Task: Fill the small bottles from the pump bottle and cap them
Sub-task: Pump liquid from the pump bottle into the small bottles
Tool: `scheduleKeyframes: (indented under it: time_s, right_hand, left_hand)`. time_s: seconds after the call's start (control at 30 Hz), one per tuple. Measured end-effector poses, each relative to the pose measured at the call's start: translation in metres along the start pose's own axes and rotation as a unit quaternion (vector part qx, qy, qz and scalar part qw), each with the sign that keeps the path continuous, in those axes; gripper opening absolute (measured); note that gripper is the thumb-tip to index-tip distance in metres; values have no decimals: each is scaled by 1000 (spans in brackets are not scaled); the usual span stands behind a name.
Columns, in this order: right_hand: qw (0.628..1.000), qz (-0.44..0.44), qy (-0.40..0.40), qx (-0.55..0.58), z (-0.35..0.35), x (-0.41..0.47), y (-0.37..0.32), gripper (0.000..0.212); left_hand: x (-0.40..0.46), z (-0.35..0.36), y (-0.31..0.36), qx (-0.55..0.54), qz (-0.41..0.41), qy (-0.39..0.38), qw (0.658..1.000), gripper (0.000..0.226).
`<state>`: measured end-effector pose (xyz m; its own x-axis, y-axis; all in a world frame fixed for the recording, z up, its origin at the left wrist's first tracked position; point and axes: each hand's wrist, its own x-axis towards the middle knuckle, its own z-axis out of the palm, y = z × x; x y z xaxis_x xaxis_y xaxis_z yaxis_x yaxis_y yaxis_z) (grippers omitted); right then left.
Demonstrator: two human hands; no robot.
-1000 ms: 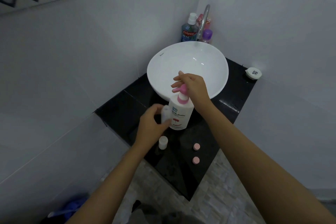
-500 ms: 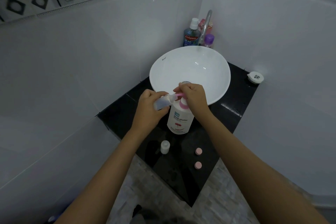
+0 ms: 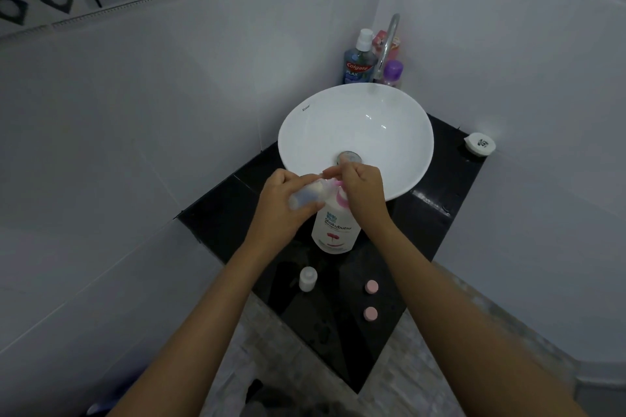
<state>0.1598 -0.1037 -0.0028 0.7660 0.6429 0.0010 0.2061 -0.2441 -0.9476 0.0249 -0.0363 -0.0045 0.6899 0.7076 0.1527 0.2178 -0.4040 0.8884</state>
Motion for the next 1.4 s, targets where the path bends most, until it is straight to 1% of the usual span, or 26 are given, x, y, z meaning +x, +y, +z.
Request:
scheduleKeyframes:
  time_s: [0.1,0.2,0.27,0.33,0.37,0.47,0.57,0.73,0.83,0.9,0.97,1.1,1.17,1.23,1.33,1.4]
  right_hand:
    - [1000,-15,-1,-12,3,-3,8,43]
    - [1000,-7,-13,-13,-1,-5,2,39]
    - [1000,-14,-20,14,-6,-4,-5,31]
    - [998,-13,-7,55,-9,-4,-12,26]
    - [998,-9,4,62,-8,-5,-14,27]
    - [999,-11,28,27,-4,-6,-10,35]
    - [999,-11,25,17,-1,-5,-5,39]
    - [1000,2,10,22,3,-5,8,34]
    - [1000,2,-8,11,-4,-5,-2,30]
    - [999,11,-16,46,-9,-3,-10,27]
    - [997,17,0,72,-9,-3,-11,29]
    - [998,-8,30,48,-1,-6,-1,36]
    - [997,5,38,61,1,-6,5,36]
    - [997,15,37,63,3,-7,9,35]
    - [999,-1,27,33,2,-9,6,35]
    - [999,-4,19,43,-3,-6,-3,31]
  left_hand:
    - [0,1,-2,-12,-7,-17,1000,44]
    - [-1,0,-1,-16,-8,-24,1000,45]
    - [-1,-3,1,-28,-1,-23,999,46]
    - [0,-5,4,-38,0,-21,999,47]
    - [0,-6,5,-43,0,-21,999,47]
    - [-2,-6,3,-58,-1,-21,998,48]
    - [-4,-5,-1,-84,-13,-6,996,47]
    - [-4,-2,-3,-90,-24,0,996,42]
    - [-4,-2,-2,-102,-24,-2,994,41]
    - [-4,-3,-1,-112,-24,-5,993,42]
    - [-3,-3,-2,-116,-26,-5,993,42]
    - [-3,-4,-2,-110,-30,-7,993,42]
    - [-4,-3,-3,-107,-36,-14,994,42]
    - [-4,-2,-4,-106,-44,-20,993,41]
    - [-5,-2,-4,-107,-47,-20,993,42]
    - [-4,-3,-2,-111,-44,-18,993,43]
